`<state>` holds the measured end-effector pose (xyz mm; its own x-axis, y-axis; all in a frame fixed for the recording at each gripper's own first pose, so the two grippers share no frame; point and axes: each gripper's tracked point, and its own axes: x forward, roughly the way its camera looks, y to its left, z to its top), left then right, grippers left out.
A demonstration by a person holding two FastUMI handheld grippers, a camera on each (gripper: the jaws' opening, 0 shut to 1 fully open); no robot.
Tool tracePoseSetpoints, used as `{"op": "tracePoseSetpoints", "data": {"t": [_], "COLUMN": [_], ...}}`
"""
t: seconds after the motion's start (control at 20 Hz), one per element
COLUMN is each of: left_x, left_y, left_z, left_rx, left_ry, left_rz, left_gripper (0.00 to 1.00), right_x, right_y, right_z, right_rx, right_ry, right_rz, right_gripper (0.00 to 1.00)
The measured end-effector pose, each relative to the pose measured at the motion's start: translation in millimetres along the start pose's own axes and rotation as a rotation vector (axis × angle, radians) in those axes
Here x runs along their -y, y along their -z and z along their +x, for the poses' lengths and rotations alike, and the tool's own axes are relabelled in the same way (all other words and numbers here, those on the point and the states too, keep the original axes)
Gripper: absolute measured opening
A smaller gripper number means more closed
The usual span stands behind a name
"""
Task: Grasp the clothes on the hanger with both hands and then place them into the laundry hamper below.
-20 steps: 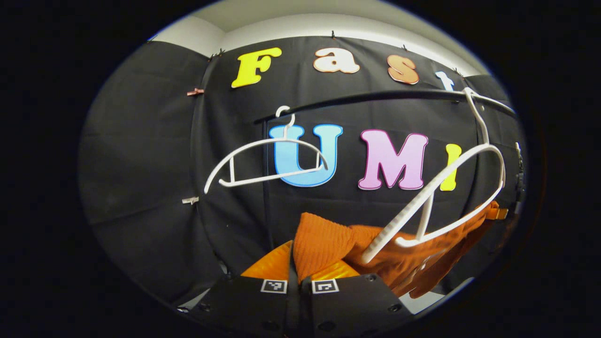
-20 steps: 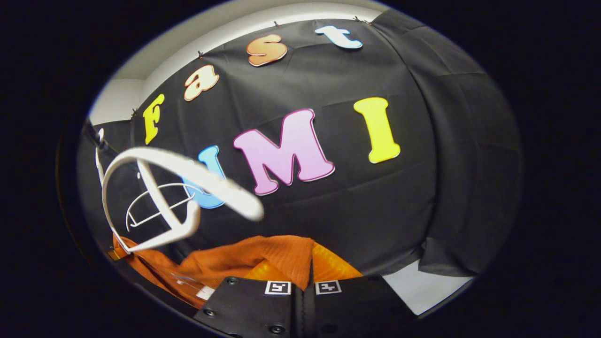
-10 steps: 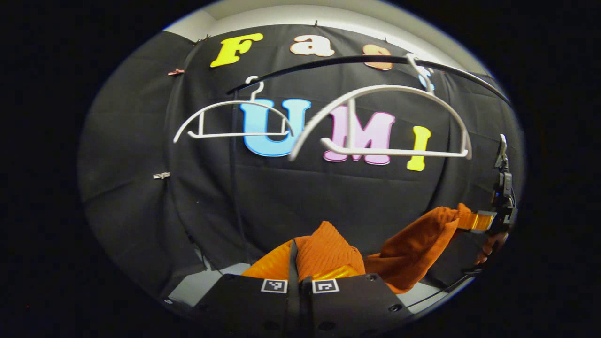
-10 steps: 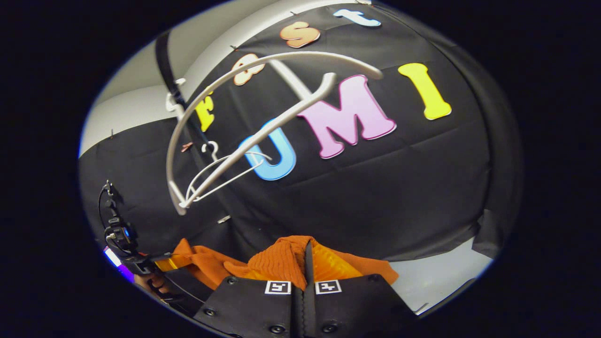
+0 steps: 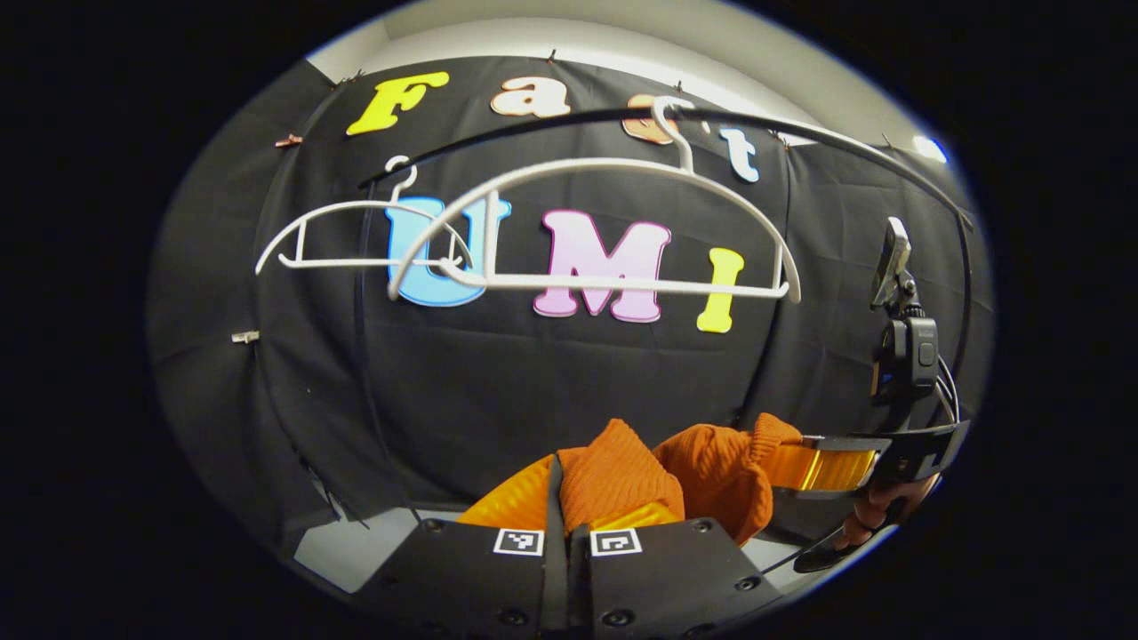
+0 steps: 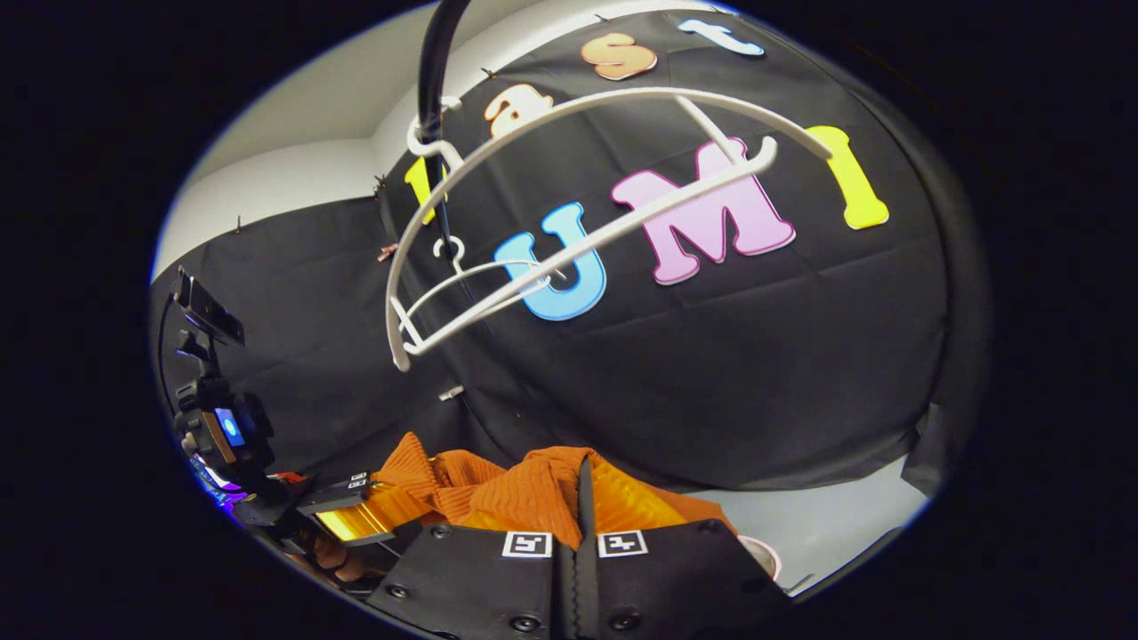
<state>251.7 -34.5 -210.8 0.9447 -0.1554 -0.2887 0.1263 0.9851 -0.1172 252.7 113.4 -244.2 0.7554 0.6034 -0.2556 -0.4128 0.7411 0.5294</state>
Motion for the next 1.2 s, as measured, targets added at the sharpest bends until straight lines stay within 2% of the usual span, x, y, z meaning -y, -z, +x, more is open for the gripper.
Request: {"op": "tracePoseSetpoints", "data": {"t": [0.2, 0.45, 0.85, 1.1, 1.2], "left_x": [6.0, -7.0, -14.4, -20.7, -26.9], "left_y": [46.8, 105.4, 206.4, 248.2, 255.0], "left_z": [21.6, 50.7, 74.6, 76.1, 74.4], "left_rx": [-0.086, -0.199, -0.383, -0.492, -0.499], "left_ry": [0.006, -0.038, -0.053, -0.09, -0.12], "left_rz": [-0.015, -0.07, -0.035, 0.005, -0.011], "left_gripper": [0.05, 0.05, 0.05, 0.06, 0.07], "right_x": [33.7, 75.5, 138.2, 171.5, 177.8], "right_y": [41.8, 97.8, 187.8, 230.9, 238.0], "right_z": [14.2, 24.1, 34.6, 26.3, 24.1], "right_rx": [-0.095, -0.226, -0.427, -0.557, -0.582], "right_ry": [0.073, 0.158, 0.3, 0.353, 0.373], "right_rz": [-0.012, -0.046, -0.172, -0.271, -0.282], "right_gripper": [0.04, 0.04, 0.05, 0.05, 0.09]}}
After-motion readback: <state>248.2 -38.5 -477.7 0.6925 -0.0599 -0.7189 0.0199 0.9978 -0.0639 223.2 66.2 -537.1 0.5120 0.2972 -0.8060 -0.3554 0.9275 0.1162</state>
